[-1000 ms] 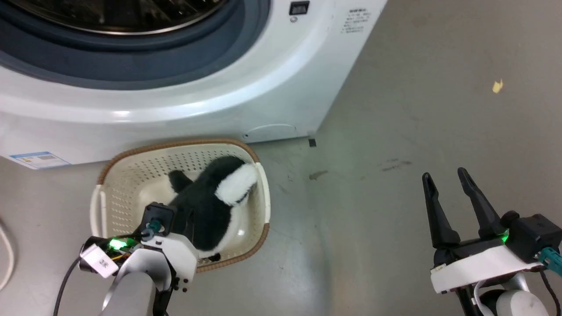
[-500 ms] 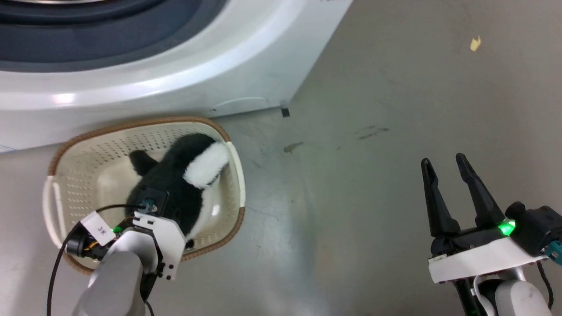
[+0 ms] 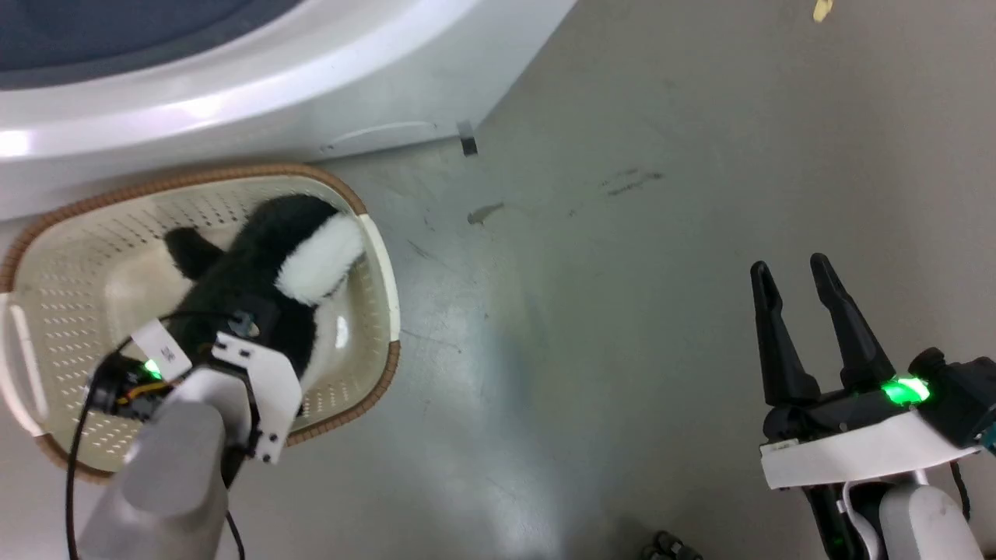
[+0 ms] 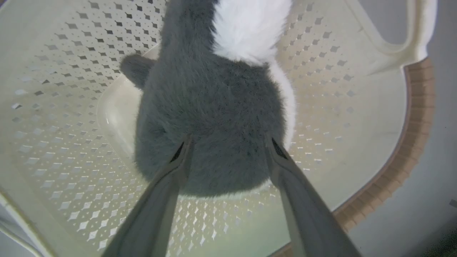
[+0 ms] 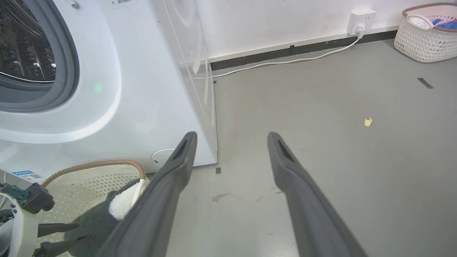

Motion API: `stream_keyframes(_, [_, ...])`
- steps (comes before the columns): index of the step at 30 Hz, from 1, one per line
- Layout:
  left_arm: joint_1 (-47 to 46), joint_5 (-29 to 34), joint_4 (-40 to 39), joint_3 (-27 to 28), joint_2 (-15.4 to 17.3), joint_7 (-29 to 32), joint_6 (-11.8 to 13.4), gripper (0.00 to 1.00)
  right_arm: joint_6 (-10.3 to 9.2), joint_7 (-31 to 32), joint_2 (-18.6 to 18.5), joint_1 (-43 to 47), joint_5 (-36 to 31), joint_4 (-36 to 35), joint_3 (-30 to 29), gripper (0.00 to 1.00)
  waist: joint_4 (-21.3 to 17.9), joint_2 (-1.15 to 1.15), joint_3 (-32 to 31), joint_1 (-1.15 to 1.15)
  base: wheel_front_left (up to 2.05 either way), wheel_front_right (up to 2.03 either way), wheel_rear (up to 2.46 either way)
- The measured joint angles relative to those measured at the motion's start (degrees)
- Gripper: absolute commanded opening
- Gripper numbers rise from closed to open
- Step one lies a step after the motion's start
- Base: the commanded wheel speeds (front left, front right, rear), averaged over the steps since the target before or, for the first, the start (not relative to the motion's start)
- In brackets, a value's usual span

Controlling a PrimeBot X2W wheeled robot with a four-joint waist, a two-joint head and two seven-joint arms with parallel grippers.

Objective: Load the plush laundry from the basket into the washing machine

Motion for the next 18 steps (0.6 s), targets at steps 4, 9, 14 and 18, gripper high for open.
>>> stream_keyframes(4, [-3.4,0.2,2.0,-1.5,0.8,1.5,-0.1,1.0,0.0,-0.3,0.0,-1.0,1.7,0.1,-0.2,1.0,-0.8,0.0,2.0,0.0,0.0,0.0,0.0])
stream_keyframes(9, [-6.9,0.8,4.9,-3.2,1.9,3.4,-0.4,1.0,0.0,-0.9,0.0,-1.9,2.9,0.1,-0.6,1.0,-1.9,0.0,4.3,0.0,0.0,0.0,0.0])
stream_keyframes(14, [-9.9,0.7,8.2,-4.5,2.5,5.9,-0.7,1.0,0.0,-1.5,0.0,-2.1,5.2,0.8,-0.8,1.0,-2.9,0.0,6.6,0.0,0.0,0.0,0.0])
stream_keyframes(18, [-11.4,0.5,10.3,-5.5,3.2,6.2,-1.1,1.0,0.0,-2.0,0.0,-2.4,6.1,1.1,-0.3,1.0,-3.9,0.0,8.3,0.0,0.0,0.0,0.0])
